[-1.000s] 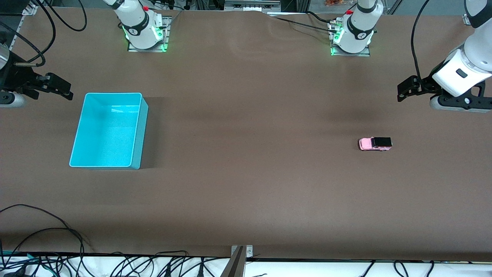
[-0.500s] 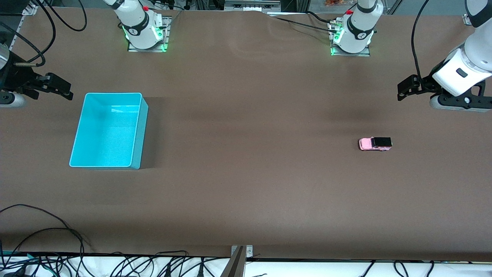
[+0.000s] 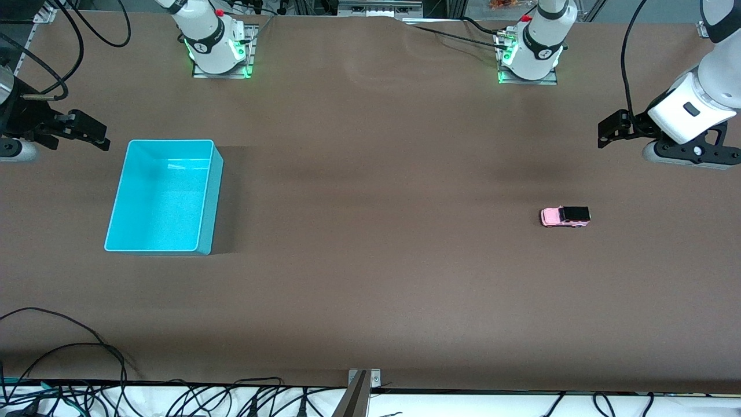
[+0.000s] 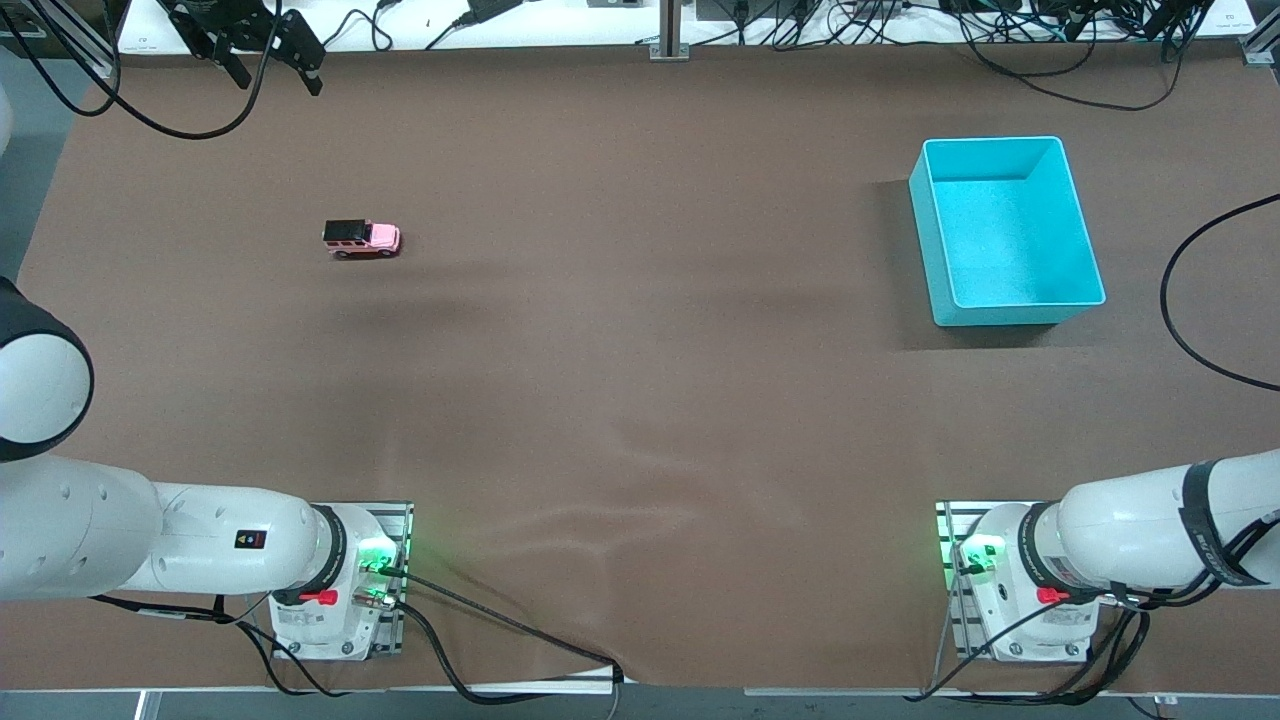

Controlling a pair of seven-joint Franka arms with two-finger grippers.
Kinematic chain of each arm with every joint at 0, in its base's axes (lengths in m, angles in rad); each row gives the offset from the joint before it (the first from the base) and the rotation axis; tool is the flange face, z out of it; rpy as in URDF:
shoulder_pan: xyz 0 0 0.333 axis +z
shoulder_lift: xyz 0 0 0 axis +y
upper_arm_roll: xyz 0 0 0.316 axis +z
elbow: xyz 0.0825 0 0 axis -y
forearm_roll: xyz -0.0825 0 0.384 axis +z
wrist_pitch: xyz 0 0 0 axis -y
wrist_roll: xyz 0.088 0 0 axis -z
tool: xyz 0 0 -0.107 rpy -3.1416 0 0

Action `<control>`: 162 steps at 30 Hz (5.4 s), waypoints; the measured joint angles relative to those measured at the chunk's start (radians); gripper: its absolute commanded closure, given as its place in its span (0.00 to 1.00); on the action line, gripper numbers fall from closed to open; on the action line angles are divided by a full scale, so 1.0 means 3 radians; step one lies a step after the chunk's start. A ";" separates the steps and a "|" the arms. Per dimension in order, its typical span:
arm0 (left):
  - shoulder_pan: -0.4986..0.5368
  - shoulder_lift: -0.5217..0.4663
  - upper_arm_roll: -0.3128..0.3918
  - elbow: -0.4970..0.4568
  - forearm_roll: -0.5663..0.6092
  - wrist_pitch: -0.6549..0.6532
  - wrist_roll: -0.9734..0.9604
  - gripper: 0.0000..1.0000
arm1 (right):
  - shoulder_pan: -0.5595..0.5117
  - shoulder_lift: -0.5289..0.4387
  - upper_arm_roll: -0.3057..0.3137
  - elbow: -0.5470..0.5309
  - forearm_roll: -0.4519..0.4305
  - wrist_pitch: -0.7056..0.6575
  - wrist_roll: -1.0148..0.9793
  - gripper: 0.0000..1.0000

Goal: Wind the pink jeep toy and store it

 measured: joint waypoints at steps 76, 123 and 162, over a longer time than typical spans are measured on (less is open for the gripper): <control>0.0541 0.0971 0.0024 -0.1715 0.0001 0.3101 0.4988 0.00 | -0.0002 0.0001 0.0000 0.0000 0.0000 0.0000 0.0000 0.00; 0.0639 0.1377 -0.0143 -0.1690 -0.0163 0.3334 0.5128 0.92 | -0.0002 0.0001 0.0000 0.0000 0.0000 0.0000 0.0001 0.00; 0.1019 0.1453 -0.0153 -0.1573 -0.0167 0.3320 0.5617 0.92 | -0.0003 0.0001 0.0000 0.0000 0.0000 0.0000 0.0001 0.00</control>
